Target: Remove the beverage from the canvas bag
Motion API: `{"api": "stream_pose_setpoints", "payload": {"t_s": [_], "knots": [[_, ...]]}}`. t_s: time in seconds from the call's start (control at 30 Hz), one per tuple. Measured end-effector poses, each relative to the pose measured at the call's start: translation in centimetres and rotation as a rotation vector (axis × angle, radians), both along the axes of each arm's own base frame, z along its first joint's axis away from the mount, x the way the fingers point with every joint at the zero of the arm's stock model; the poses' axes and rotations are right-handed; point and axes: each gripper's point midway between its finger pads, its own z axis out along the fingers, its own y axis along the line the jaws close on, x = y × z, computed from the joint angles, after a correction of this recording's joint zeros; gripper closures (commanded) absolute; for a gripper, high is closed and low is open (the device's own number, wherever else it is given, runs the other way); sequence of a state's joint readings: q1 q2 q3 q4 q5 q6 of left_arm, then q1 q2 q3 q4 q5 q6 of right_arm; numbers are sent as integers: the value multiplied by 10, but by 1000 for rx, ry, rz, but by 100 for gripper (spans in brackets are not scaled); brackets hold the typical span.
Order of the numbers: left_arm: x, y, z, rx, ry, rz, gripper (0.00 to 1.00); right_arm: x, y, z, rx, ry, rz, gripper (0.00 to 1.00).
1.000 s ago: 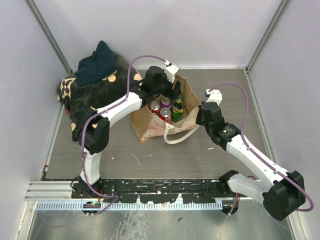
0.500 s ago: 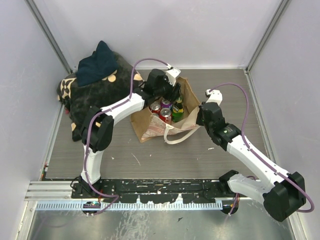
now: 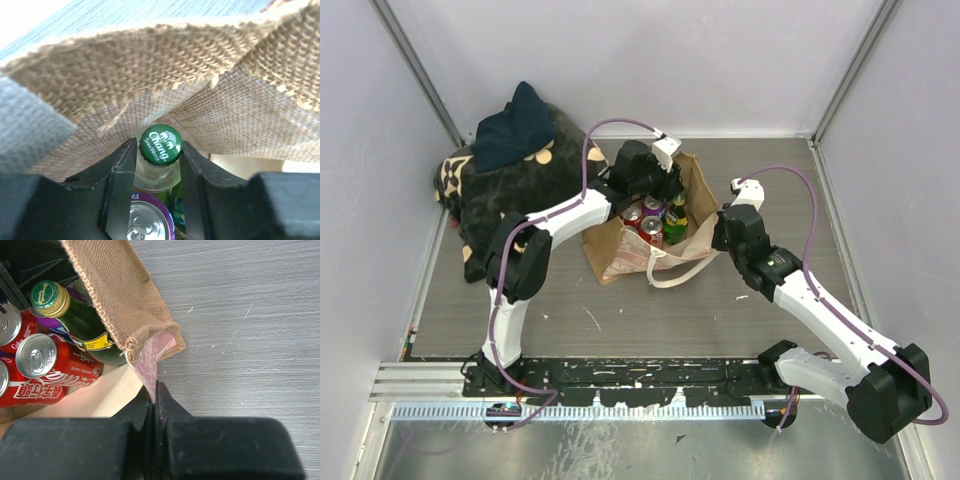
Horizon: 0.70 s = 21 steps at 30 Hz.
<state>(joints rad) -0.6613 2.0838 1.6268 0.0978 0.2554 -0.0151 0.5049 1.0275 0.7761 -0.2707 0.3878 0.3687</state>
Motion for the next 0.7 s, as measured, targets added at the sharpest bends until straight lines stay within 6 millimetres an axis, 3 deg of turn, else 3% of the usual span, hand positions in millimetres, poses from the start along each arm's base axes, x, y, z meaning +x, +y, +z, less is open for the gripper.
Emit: {"api": "stream_pose_setpoints", "payload": {"t_s": [0.13,0.7], "knots": [[2,-3,1,-6,-12,-3,100,0,0,0,0,0,0,99],[4,-1,5,15,-27,-2,100,7,4,-1,-2,-21,7,99]]}}
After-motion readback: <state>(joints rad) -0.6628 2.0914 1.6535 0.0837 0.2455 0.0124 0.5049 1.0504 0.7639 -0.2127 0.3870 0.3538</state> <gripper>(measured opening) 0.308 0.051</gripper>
